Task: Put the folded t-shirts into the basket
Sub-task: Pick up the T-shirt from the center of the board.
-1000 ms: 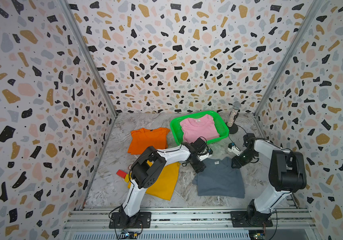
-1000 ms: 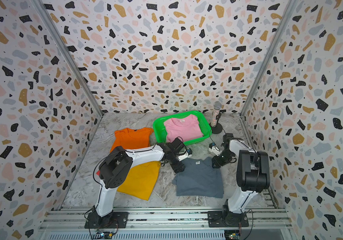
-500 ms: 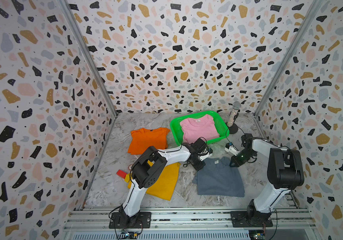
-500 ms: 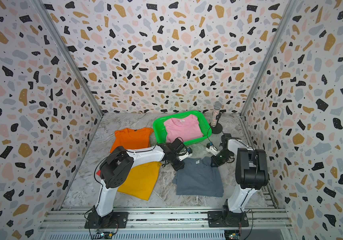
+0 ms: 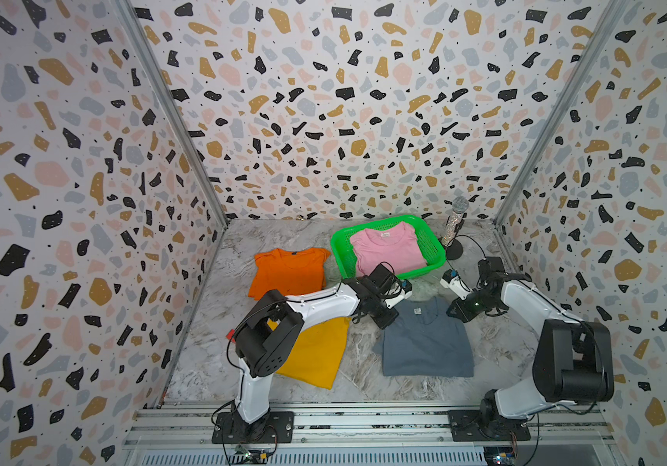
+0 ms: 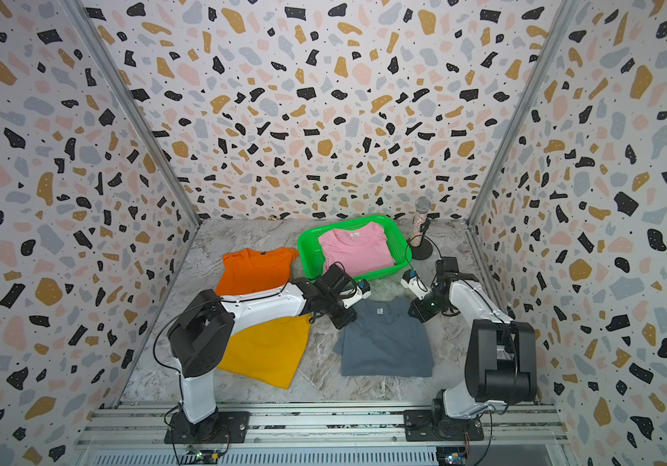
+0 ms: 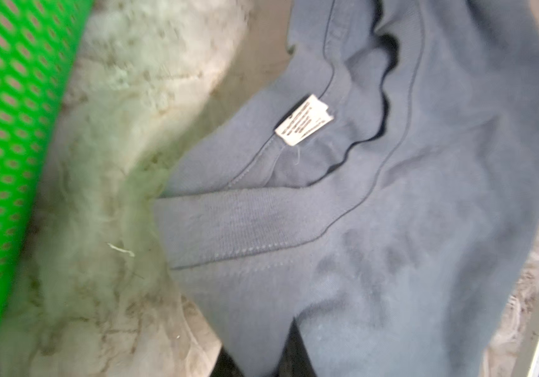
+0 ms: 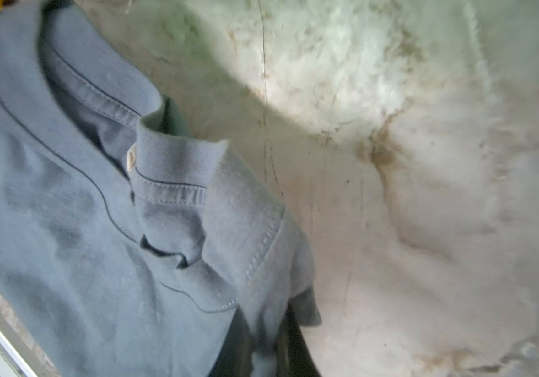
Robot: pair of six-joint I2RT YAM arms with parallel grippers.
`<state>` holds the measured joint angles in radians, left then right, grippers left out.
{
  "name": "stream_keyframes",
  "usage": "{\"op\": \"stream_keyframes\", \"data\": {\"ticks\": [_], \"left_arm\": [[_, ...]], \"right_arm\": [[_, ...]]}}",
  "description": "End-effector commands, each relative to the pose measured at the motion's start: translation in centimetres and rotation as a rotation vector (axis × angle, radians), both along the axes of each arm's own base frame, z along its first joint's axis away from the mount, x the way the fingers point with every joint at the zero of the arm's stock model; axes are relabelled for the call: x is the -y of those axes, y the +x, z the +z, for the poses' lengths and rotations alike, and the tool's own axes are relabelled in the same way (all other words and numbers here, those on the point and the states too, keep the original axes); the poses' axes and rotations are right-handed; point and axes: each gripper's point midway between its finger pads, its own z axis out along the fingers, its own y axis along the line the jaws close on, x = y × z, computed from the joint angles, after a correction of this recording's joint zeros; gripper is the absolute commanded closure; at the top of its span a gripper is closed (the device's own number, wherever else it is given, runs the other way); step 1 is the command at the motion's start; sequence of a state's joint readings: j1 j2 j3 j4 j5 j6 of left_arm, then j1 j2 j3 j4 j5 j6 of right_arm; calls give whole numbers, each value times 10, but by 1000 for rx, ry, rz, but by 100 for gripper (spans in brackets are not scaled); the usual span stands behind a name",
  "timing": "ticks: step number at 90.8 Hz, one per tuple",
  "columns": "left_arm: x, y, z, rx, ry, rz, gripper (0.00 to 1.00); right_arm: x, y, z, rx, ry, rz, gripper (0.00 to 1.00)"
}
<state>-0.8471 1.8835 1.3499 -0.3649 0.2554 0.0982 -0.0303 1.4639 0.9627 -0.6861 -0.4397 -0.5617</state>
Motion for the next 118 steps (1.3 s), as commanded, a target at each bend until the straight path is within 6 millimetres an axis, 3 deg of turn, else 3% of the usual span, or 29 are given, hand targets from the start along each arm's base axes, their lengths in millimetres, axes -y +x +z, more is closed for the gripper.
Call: {"op": "stream_keyframes", "data": {"ticks": [1, 35, 65, 77, 89, 118], "left_arm": [[3, 6, 41, 85, -97, -52, 100], [-25, 15, 121, 244, -195, -52, 100], [-62, 50, 181, 357, -246, 50, 100], [-72, 71, 194, 376, -253, 104, 100], [-79, 95, 194, 358, -257, 169, 100], [-93, 169, 163, 313, -211, 313, 100]], "right_arm": [[-9, 5, 37, 132, 45, 11, 100], [-22, 25, 144, 432, 157, -22, 100], [-29, 56, 205, 551, 191, -54, 100], [-30, 78, 217, 572, 169, -79, 100], [-28, 106, 223, 571, 152, -111, 100], [-30, 188, 204, 531, 103, -168, 100]]}}
